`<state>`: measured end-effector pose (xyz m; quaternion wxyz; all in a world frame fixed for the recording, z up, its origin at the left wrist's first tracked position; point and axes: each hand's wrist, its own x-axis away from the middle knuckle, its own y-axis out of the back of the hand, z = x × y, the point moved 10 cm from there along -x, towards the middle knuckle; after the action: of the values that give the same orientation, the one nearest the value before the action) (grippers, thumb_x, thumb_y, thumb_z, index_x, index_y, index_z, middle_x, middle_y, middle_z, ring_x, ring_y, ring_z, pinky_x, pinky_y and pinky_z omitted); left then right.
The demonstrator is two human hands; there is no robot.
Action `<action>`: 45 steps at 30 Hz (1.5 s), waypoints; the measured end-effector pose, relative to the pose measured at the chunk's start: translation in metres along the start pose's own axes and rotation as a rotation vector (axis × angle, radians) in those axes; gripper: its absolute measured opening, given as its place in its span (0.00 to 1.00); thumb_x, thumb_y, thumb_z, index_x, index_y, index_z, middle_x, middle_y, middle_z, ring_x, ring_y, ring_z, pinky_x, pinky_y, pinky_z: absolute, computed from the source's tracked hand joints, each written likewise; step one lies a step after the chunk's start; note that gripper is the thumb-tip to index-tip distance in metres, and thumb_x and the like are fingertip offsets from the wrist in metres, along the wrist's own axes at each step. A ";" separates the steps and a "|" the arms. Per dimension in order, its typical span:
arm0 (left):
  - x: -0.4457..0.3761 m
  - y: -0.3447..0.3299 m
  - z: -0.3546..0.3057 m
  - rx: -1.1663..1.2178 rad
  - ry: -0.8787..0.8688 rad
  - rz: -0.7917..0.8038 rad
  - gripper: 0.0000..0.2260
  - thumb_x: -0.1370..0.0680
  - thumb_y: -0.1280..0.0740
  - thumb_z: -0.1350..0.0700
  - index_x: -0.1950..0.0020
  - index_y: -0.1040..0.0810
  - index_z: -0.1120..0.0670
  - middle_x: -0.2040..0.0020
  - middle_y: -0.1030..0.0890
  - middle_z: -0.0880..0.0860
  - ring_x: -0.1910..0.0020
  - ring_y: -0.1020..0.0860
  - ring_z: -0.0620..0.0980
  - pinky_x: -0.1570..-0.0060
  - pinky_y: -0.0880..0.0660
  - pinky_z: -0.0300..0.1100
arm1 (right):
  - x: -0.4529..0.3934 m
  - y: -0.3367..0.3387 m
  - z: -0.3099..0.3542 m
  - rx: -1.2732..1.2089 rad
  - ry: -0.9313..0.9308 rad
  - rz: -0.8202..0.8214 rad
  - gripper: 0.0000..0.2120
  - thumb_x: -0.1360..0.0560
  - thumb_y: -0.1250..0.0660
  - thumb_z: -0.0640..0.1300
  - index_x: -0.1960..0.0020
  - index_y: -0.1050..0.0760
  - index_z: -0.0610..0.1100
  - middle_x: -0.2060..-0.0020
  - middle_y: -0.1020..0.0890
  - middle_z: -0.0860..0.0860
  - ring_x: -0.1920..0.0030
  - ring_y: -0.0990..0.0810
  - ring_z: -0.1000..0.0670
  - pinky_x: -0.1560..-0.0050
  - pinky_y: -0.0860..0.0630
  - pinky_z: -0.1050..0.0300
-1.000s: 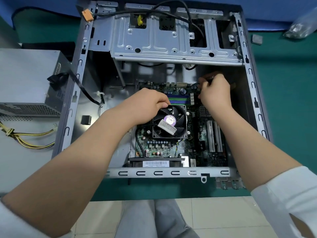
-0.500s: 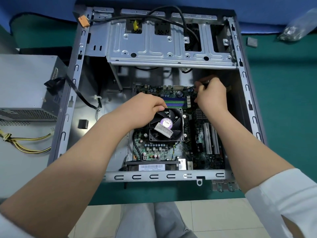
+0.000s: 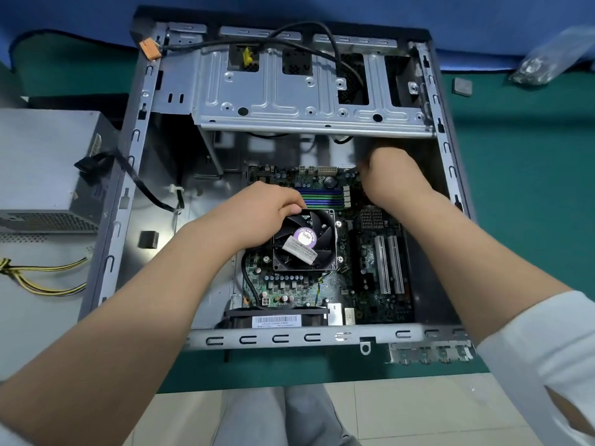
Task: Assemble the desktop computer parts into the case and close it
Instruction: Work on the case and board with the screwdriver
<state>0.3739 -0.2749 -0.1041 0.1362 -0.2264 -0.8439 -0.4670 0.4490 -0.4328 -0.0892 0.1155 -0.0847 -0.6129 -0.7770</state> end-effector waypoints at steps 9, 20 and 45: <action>-0.001 0.001 0.001 0.023 -0.002 -0.008 0.12 0.18 0.41 0.53 0.39 0.22 0.48 0.47 0.18 0.51 0.54 0.27 0.48 0.56 0.33 0.39 | 0.003 0.007 0.006 0.103 0.058 -0.018 0.08 0.21 0.41 0.38 0.58 0.29 0.37 0.65 0.27 0.43 0.64 0.29 0.42 0.63 0.33 0.55; -0.001 0.001 0.001 0.012 0.002 -0.007 0.12 0.18 0.41 0.52 0.38 0.22 0.48 0.44 0.19 0.50 0.47 0.24 0.50 0.52 0.31 0.39 | 0.004 0.001 0.011 0.103 0.058 0.055 0.14 0.25 0.41 0.30 0.68 0.39 0.41 0.69 0.33 0.46 0.69 0.32 0.45 0.64 0.33 0.54; -0.002 0.001 0.002 0.018 0.001 -0.006 0.11 0.18 0.41 0.52 0.40 0.21 0.48 0.48 0.18 0.51 0.52 0.24 0.49 0.55 0.32 0.39 | 0.007 0.004 0.021 0.198 0.134 -0.042 0.04 0.24 0.39 0.33 0.53 0.32 0.39 0.64 0.30 0.45 0.63 0.30 0.42 0.64 0.33 0.54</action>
<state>0.3756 -0.2729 -0.1053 0.1373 -0.2224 -0.8486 -0.4600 0.4432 -0.4144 -0.0782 0.1478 -0.0079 -0.6791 -0.7189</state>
